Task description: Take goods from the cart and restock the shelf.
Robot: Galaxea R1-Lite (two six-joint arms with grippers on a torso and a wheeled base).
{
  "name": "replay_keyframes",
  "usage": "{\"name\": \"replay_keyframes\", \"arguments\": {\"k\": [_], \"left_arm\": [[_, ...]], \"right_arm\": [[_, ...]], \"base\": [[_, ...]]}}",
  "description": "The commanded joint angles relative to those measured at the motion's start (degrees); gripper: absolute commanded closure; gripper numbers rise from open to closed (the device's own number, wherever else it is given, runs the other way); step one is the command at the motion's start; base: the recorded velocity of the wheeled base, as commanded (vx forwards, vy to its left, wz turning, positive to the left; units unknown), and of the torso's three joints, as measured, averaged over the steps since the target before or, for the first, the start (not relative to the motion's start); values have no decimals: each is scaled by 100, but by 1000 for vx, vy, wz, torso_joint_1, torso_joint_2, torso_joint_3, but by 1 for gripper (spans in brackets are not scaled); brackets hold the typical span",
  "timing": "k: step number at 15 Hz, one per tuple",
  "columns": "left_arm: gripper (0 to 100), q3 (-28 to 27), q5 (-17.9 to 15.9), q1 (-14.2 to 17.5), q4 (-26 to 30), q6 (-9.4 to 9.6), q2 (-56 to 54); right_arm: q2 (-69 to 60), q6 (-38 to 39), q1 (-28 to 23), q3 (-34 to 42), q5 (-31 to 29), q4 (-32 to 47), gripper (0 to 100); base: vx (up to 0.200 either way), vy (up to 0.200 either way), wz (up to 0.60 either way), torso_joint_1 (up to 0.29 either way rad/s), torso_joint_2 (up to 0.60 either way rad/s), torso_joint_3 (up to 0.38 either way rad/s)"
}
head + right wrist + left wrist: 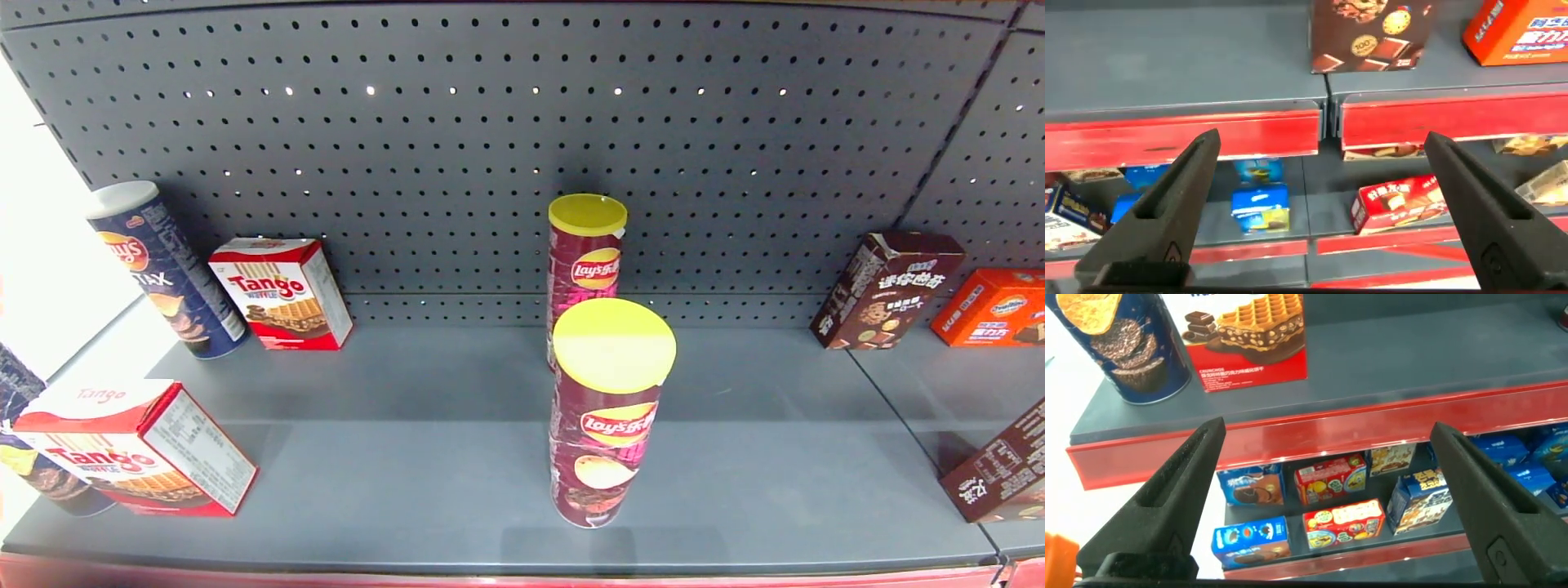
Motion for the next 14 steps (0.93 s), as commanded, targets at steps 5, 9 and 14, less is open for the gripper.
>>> {"name": "replay_keyframes", "arguments": {"k": [5, 9, 14], "left_arm": [[0, 0, 9, 1, -1, -7, 7], [0, 0, 9, 1, -1, 2, 7], [0, 0, 9, 1, -1, 2, 7]], "right_arm": [[-446, -7, 448, 0, -43, 7, 0], [-613, 2, 518, 0, -34, -2, 0], [-613, -7, 518, 0, -34, -2, 0]], "base": [[0, 0, 0, 0, 0, 0], [0, 0, 0, 0, 0, 0], [0, 0, 0, 0, 0, 0]]}}
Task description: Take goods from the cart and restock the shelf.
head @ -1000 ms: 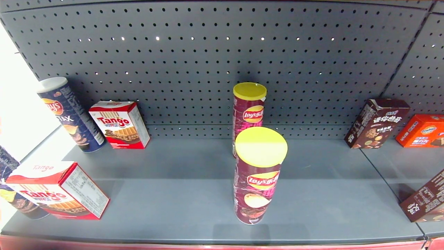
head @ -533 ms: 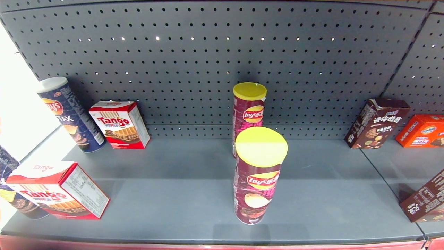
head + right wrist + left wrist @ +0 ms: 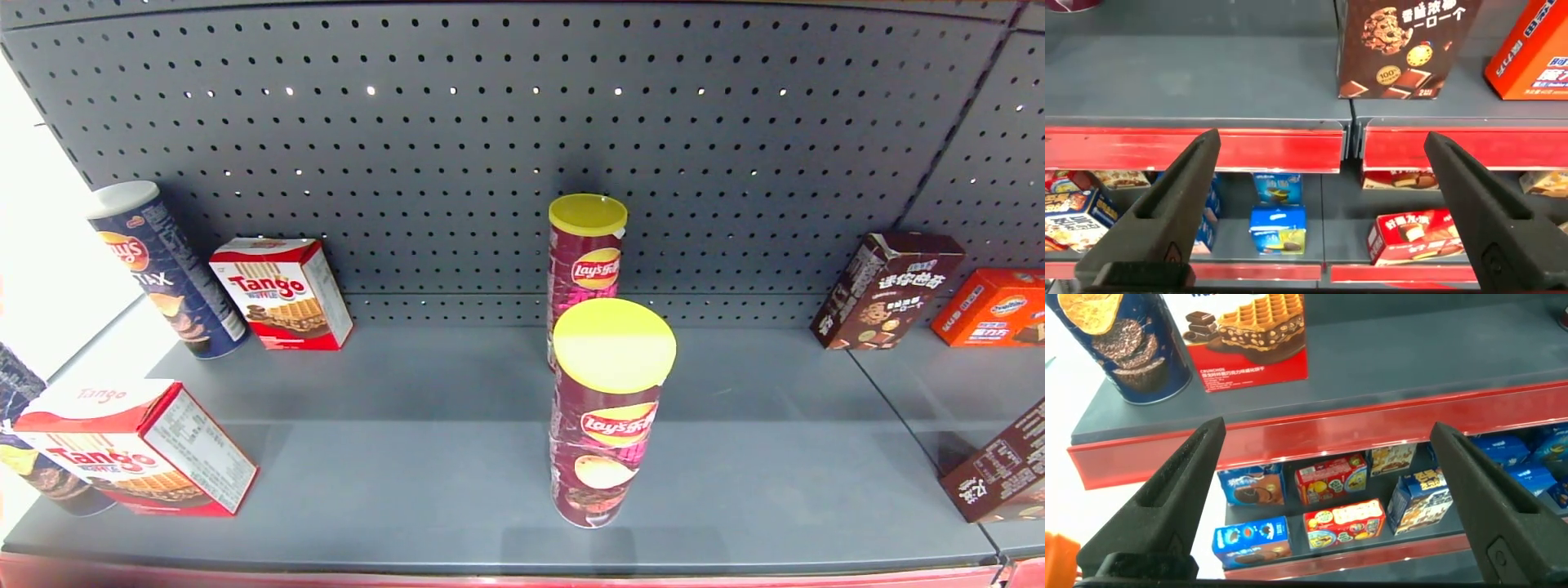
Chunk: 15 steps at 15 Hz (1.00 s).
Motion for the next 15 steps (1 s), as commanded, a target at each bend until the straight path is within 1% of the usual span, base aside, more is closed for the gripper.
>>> {"name": "replay_keyframes", "arguments": {"k": [1, 5, 6, 7, 8, 9, 14, 15], "left_arm": [[0, 0, -2, 1, -1, -18, 7], [0, 0, -2, 1, -1, 26, 7], [0, 0, -2, 1, -1, 17, 7], [0, 0, -11, 1, -1, 17, 7], [0, 0, -2, 1, -1, 8, 7], [0, 0, 42, 1, -1, -62, 7], [0, 0, 42, 1, -1, -44, 7], [0, 0, 60, 1, -1, -79, 7]], "right_arm": [[-13, -7, 0, 0, 4, -1, 0], [-13, -7, 0, 0, 4, -1, 0], [-13, -7, 0, 0, 4, -1, 0], [-13, -7, 0, 0, 4, -1, 0], [-13, -7, 0, 0, 4, -1, 0], [-13, -7, 0, 0, 4, -1, 0], [-13, -7, 0, 0, 4, -1, 0], [-13, -7, 0, 0, 4, -1, 0]], "base": [[0, 0, 0, 0, 0, 0], [0, 0, 0, 0, 0, 0], [0, 0, 0, 0, 0, 0], [0, -200, 0, 2, 2, -2], [0, 0, 0, 0, 0, 0], [0, 0, 0, 0, 0, 0], [0, 0, 0, 0, 0, 0], [0, 0, 0, 0, 0, 0]]}}
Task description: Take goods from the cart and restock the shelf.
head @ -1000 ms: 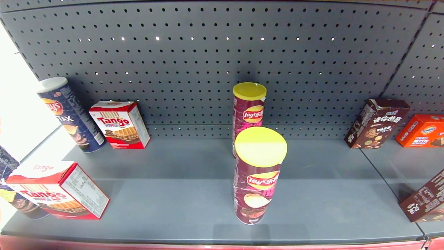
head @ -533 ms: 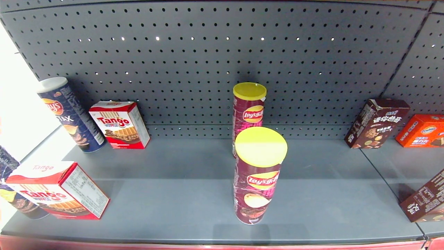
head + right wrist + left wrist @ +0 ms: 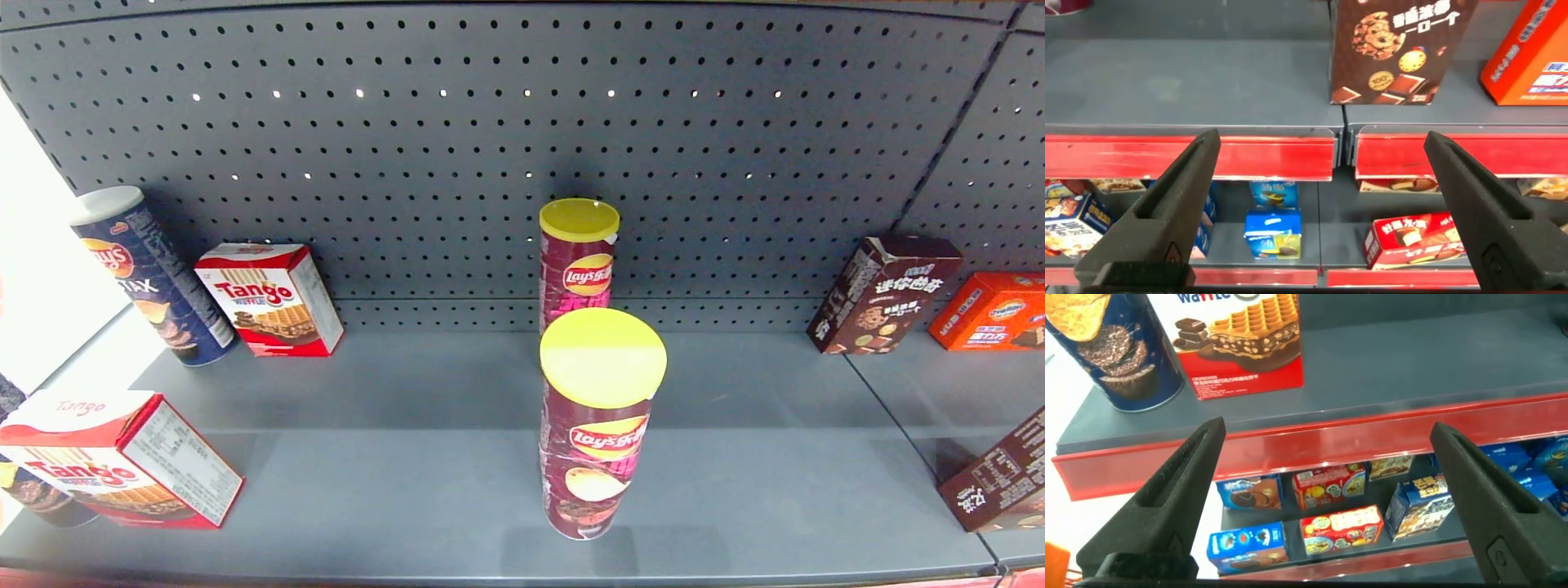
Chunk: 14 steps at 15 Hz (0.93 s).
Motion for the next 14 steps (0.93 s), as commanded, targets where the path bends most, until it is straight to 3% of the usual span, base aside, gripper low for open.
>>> {"name": "replay_keyframes", "arguments": {"k": [1, 14], "left_arm": [[0, 0, 22, 9, 2, -9, 7], [0, 0, 31, 18, 2, -9, 7]], "right_arm": [[-2, -2, 0, 0, 2, 1, 0], [-2, -2, 0, 0, 2, 1, 0]], "base": [[0, -200, 0, -2, 2, 2], [0, 0, 0, 0, 0, 0]]}}
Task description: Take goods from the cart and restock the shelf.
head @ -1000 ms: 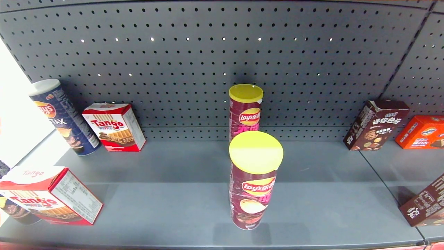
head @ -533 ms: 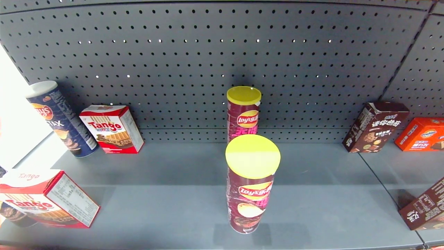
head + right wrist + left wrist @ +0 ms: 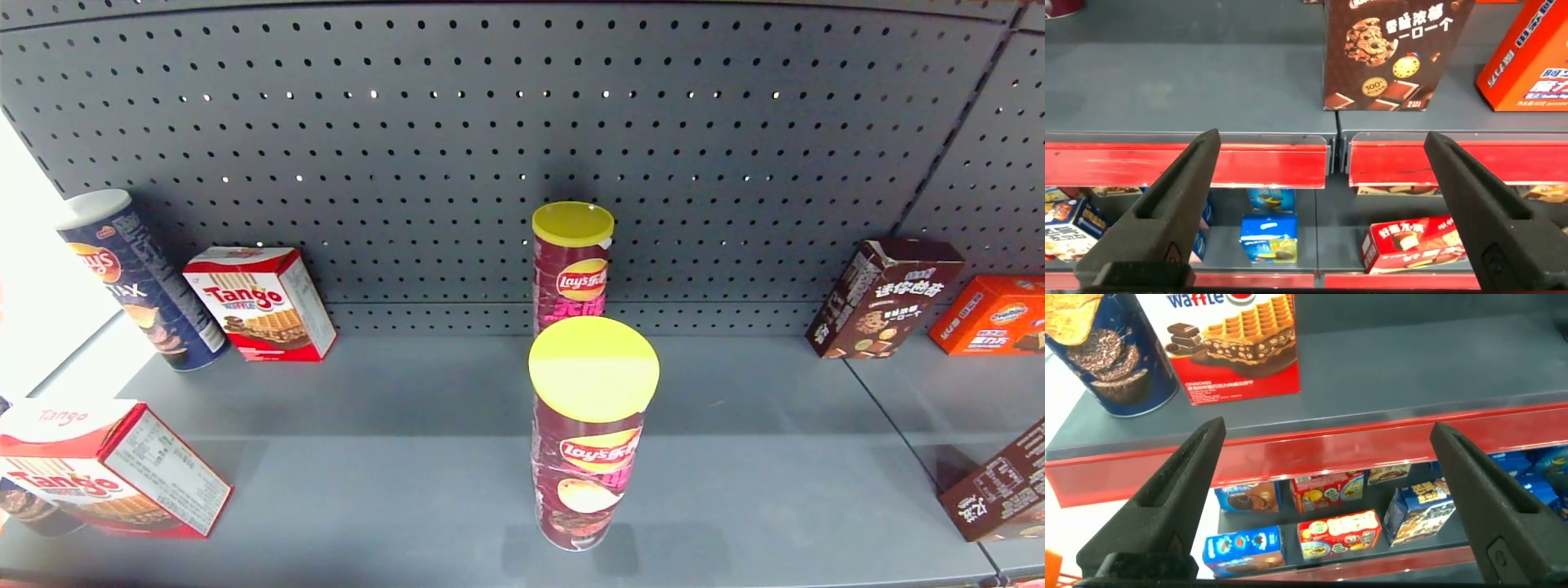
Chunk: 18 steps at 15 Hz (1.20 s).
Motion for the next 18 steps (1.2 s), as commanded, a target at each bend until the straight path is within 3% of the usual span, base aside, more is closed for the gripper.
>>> {"name": "replay_keyframes", "arguments": {"k": [1, 8, 18], "left_arm": [[0, 0, -6, 0, 2, 12, 7], [0, 0, -6, 0, 2, 3, 7], [0, 0, -6, 0, 2, 3, 7]], "right_arm": [[-2, -2, 0, 0, 2, -1, 0], [-2, -2, 0, 0, -7, -1, 0], [-2, -2, 0, 0, 2, -1, 0]], "base": [[0, 0, 0, 0, 0, 0], [-57, 0, 0, 1, 1, 0], [0, 0, 0, 0, 0, 0]]}}
